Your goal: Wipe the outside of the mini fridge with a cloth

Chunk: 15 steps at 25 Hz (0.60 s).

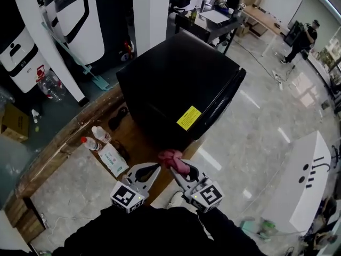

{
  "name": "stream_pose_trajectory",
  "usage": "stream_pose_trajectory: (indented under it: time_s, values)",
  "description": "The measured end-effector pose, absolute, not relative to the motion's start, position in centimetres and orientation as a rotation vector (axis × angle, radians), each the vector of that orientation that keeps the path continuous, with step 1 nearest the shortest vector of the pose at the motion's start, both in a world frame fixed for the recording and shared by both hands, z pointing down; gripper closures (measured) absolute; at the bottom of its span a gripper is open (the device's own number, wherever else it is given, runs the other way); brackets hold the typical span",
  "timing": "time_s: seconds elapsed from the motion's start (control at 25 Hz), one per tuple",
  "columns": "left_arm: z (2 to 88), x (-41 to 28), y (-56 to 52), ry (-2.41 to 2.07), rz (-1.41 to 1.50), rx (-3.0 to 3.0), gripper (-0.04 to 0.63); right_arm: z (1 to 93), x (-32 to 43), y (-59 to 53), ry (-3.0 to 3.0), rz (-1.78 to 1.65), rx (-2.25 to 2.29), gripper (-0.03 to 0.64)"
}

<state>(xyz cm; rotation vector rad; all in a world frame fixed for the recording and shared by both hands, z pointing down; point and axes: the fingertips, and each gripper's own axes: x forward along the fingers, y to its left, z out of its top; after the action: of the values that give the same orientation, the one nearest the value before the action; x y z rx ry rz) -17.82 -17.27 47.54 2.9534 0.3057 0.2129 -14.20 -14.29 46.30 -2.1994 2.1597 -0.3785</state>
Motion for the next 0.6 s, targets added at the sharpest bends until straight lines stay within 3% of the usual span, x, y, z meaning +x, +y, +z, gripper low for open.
stream_pose_trajectory:
  time_s: [0.6]
  values:
    - [44.7,-18.6,-11.2,0.07,0.163,3.051,0.589,43.1,-14.7,-8.8,2.344,-0.252,-2.027,0.511]
